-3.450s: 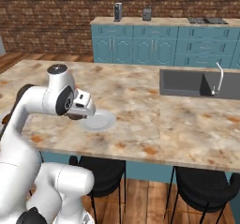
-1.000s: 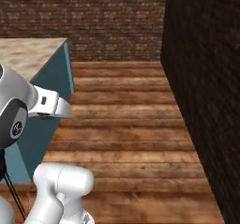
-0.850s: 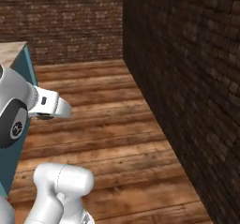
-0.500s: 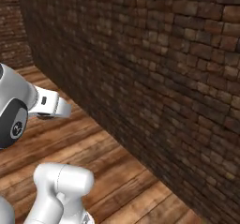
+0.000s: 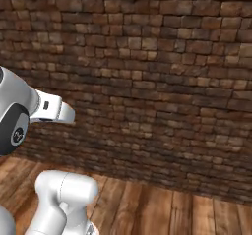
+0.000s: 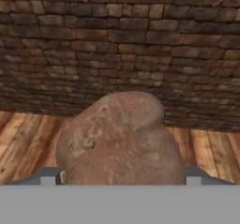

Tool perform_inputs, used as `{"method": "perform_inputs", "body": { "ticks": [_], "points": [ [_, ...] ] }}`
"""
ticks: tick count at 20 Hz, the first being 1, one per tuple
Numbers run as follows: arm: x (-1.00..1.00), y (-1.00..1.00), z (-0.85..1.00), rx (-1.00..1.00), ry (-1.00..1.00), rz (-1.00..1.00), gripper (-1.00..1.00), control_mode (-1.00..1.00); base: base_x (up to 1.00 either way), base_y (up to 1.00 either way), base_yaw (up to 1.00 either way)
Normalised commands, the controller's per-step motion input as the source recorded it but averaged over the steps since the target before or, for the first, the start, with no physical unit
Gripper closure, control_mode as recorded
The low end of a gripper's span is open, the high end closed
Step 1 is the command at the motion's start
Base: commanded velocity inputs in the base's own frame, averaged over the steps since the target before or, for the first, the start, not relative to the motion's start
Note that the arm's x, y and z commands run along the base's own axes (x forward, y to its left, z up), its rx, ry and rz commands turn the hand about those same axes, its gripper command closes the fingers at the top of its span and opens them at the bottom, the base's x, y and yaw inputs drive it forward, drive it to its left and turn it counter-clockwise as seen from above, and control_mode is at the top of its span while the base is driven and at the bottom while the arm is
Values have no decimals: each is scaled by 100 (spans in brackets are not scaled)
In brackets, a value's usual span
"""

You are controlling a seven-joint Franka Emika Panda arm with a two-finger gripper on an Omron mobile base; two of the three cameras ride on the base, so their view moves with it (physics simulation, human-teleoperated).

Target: Transport the chicken drumstick and potato to the fridge. Place the chicken drumstick on the rack containing meat and place the potato on the rack containing the vegetable, ensuring meats and vegetables are on different racks.

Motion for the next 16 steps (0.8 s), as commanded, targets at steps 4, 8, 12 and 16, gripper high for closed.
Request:
{"method": "perform_inputs", "body": {
  "ticks": [4,8,12,16],
  "points": [
    [0,0,0,0,0,0,100,100,0,0,-100],
    [0,0,0,0,0,0,100,100,0,0,-100],
    [0,0,0,0,0,0,100,100,0,4,-100],
    [0,0,0,0,0,0,100,100,0,19,-99]
  ]
}}
